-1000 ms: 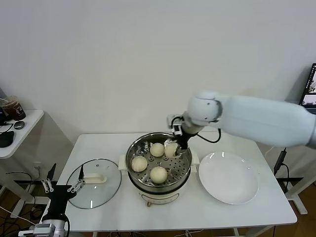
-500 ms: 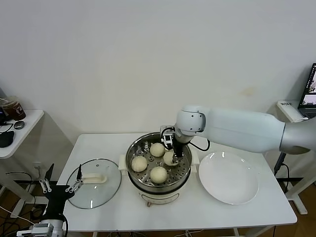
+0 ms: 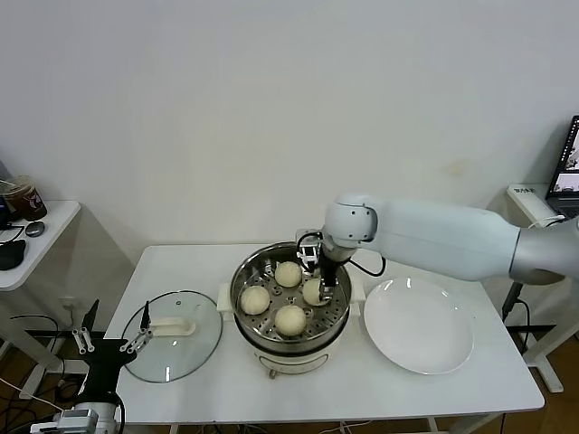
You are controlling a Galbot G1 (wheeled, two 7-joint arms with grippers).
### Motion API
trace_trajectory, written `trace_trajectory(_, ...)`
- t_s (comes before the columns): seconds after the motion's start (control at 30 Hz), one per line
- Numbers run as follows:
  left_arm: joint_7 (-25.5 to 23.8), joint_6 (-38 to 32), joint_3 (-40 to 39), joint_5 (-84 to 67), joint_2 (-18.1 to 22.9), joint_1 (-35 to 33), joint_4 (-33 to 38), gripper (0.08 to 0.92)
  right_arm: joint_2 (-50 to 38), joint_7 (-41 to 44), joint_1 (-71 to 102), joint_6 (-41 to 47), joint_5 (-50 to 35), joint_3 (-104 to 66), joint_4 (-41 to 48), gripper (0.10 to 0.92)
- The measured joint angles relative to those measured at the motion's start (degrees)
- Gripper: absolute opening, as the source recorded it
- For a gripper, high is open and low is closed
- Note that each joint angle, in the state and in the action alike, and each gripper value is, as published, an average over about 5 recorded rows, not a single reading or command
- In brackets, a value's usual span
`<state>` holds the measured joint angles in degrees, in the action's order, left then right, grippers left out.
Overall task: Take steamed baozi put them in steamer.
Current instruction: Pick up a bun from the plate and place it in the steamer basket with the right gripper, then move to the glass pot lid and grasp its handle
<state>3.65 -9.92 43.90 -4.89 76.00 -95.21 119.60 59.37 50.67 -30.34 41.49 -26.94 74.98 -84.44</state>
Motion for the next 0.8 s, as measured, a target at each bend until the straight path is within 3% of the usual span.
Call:
trace_trajectory(0.2, -0.04, -0.04, -0.35, 0.00, 0.00, 0.16, 0.15, 0.823, -4.42, -1.95, -1.05, 0.00, -1.15, -1.23, -4.54, 0.822)
trace_trajectory(0.4, -0.21, -0.58, -0.38, -0.02, -0.07, 0.11, -0.10, 0.823, -13.59, -10.31, 3.95, -1.11, -3.18, -7.91, -11.99, 0.823)
trace_trajectory(0.63, -0.47, -1.52, -0.32, 0.43, 0.42, -0.29, -0.77, 0.823, -25.63, -24.29, 23.25, -8.43, -3.13, -28.23, -21.05, 0.823)
trace_trajectory(0.8, -0.60, -2.34, -0.80, 0.65, 0.99, -0.60, -1.04, 0.823, -27.36, -31.51, 42.25, -17.62, 0.99, -47.28, -23.85, 0.823)
